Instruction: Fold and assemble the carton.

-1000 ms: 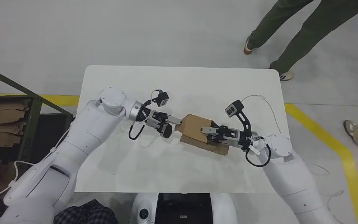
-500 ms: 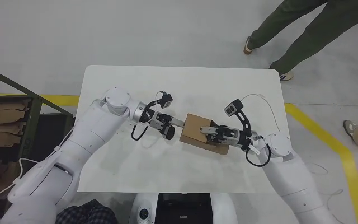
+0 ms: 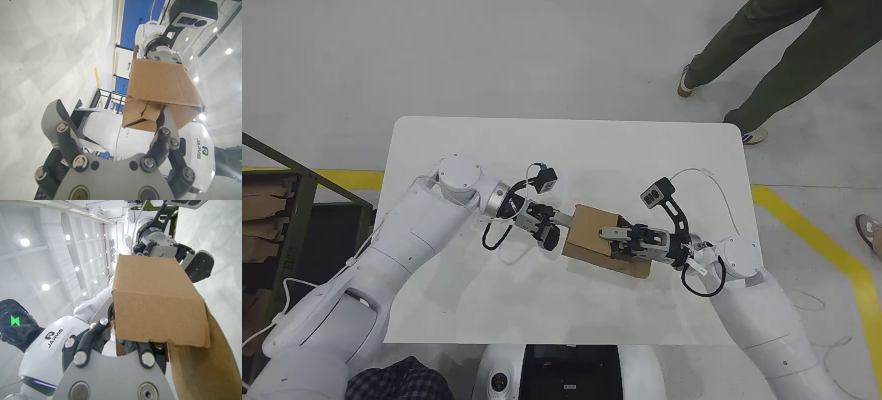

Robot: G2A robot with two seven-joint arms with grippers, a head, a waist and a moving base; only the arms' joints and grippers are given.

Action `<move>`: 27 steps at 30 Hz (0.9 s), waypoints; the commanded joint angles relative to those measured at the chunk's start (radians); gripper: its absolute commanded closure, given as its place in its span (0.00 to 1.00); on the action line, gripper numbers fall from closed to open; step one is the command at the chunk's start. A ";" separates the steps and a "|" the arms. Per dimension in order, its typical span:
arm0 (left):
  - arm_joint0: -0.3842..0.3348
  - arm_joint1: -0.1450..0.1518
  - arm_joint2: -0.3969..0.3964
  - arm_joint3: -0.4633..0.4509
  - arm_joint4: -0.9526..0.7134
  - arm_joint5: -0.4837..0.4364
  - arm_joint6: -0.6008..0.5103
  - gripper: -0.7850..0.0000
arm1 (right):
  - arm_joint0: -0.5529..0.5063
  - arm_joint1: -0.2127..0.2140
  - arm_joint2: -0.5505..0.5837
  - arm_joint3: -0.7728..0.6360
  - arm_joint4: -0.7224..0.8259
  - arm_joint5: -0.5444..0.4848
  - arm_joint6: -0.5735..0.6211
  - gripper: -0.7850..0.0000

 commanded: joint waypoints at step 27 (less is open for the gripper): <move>-0.016 -0.030 0.003 0.016 -0.009 -0.006 -0.013 0.00 | 0.005 -0.004 -0.002 0.013 0.021 -0.003 0.011 1.00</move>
